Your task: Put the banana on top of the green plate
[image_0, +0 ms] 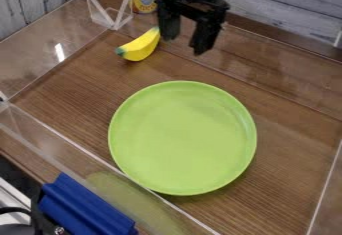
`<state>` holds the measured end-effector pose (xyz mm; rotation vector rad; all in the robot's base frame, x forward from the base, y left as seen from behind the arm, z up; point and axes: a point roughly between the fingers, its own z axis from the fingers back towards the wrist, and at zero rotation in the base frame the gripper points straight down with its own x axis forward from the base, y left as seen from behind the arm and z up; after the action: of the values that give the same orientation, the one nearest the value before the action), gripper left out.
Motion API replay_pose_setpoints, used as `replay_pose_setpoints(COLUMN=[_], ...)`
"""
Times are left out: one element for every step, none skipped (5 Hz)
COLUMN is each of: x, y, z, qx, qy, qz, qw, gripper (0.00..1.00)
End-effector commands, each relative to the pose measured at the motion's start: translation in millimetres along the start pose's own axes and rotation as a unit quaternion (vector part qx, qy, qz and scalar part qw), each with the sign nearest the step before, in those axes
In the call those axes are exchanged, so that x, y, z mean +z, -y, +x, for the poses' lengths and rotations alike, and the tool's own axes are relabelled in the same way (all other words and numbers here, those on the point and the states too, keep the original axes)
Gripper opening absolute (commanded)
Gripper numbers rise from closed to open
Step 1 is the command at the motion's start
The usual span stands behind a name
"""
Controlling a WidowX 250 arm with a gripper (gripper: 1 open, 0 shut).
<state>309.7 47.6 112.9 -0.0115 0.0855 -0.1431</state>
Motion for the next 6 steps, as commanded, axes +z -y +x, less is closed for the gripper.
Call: replay_pose_setpoints(x=[15.6, 12.9, 8.2, 3.1, -2.6, -9.5], y=[-25.8, -42.4, -55.9, -69.8, -84.2, -97.3], z=[11.9, 19.1, 26.9, 34.7, 41.3, 46.8], qx=[-0.015, -0.044, -0.058, -0.074, -0.085, -0.089], qy=[0.033, 0.033, 0.033, 0.034, 0.036, 0.039], qz=[0.014, 0.02, 0.023, 0.026, 0.028, 0.026], qw=[0.9993, 0.9983, 0.9975, 0.9964, 0.9953, 0.9949], gripper=[1.0, 1.0, 1.0, 1.0, 1.0, 1.0])
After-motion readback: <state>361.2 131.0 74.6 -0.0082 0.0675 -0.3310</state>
